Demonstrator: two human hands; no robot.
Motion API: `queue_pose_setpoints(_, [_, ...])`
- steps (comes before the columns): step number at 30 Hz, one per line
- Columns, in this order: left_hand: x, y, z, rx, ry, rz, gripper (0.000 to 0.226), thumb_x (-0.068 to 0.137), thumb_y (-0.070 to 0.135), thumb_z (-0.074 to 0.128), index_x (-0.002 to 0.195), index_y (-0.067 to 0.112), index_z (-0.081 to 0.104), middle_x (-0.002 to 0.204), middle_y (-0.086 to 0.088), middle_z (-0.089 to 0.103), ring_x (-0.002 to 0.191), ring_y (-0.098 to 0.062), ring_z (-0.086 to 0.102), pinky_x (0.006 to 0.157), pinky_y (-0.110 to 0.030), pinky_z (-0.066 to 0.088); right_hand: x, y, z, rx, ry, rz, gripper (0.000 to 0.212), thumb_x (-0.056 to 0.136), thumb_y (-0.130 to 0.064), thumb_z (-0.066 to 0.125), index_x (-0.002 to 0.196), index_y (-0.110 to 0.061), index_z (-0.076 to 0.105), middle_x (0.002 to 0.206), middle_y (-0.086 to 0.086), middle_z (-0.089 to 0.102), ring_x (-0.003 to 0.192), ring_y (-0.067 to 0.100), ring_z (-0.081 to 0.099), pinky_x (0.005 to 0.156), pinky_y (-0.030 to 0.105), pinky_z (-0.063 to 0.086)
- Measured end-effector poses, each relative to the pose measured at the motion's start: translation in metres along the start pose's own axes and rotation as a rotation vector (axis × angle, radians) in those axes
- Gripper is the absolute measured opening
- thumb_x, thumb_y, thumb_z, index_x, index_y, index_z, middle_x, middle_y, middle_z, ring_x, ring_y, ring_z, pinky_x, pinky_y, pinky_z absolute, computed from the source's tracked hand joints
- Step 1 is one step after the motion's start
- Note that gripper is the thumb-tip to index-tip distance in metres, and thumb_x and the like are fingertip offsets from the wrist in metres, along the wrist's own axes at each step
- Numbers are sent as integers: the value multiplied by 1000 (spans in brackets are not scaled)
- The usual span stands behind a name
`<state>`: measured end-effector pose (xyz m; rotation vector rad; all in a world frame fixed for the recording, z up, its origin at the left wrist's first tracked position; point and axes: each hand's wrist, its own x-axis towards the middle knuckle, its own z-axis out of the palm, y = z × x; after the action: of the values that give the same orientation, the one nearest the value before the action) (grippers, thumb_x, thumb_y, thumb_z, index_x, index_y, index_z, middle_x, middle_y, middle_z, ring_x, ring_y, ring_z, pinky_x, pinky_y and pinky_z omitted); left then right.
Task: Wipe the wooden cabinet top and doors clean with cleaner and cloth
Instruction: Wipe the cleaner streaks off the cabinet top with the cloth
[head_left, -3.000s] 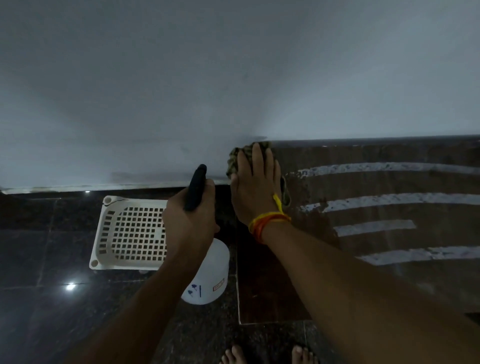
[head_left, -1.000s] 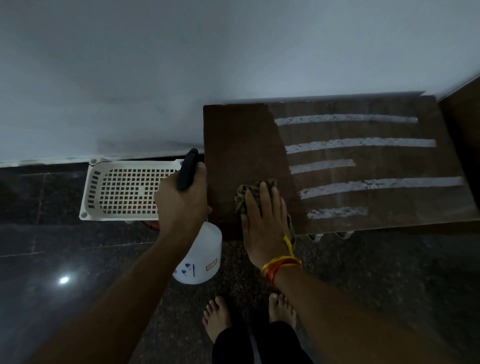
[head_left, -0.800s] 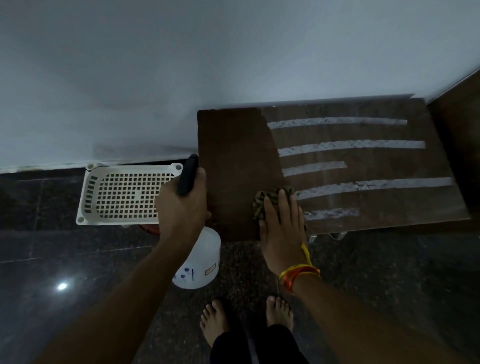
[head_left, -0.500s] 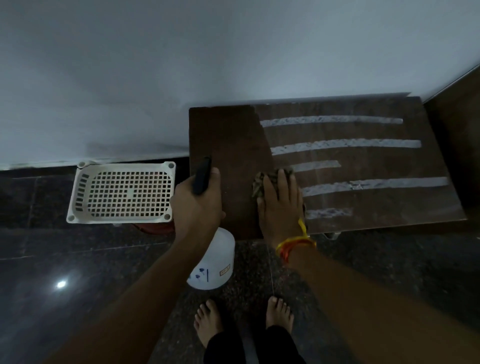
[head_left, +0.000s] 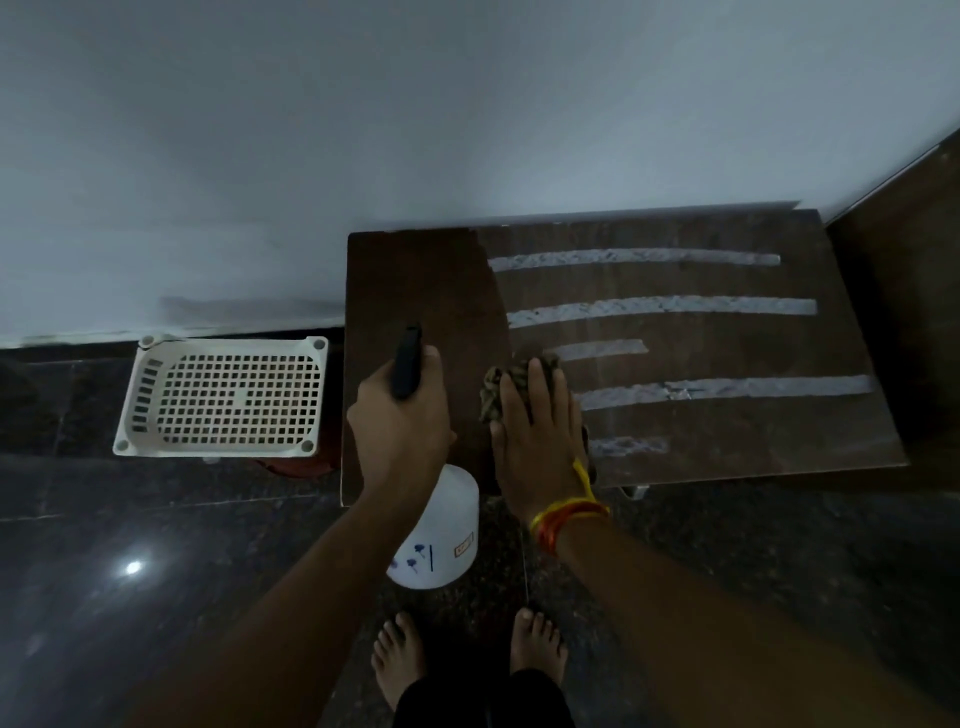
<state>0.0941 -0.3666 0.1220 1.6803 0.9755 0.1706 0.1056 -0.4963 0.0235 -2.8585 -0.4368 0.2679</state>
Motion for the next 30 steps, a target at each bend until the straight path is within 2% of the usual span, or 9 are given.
queue_pose_setpoints(4, [-1,0,3,5,9,1,27,94,43,60,70,31,58,60,3,66,40,-10,62,36,-16,43,24,1,-2,-15,22,-11,53,96,-34,41,146,-17,32,157,15,18,144,38,12,117,51,12])
queue_pose_setpoints(12, [9,11,6,51,-7,-6,31,95,46,57,71,27,60,49,6,64,40,-11,64,36,-19,44,-21,7,-5,-43,6,-8,54,94,-33,49,144,-16,36,155,16,24,142,41,21,115,50,12])
queue_pose_setpoints(17, [17,10,12,46,-25,5,28,95,44,58,73,27,60,58,0,64,41,-10,63,37,-17,44,26,2,-7,2,8,0,53,97,-34,41,147,-17,30,157,16,17,144,40,11,117,52,11])
queue_pose_setpoints(21, [20,7,15,62,-37,24,29,96,43,58,72,27,59,54,1,62,40,-10,63,36,-17,44,56,1,-8,9,22,7,54,97,-34,39,147,-19,28,158,13,13,145,37,8,117,51,12])
queue_pose_setpoints(27, [27,13,15,74,-42,-2,31,95,44,58,70,25,59,49,2,62,39,-11,63,36,-17,43,8,3,-6,6,0,30,54,96,-32,44,146,-17,32,157,15,18,144,39,13,117,52,15])
queue_pose_setpoints(30, [34,17,15,82,-42,5,33,95,44,58,69,24,58,46,2,59,37,-11,61,34,-16,41,15,1,-7,2,-10,36,52,97,-34,41,146,-18,31,157,15,17,145,39,12,118,51,13])
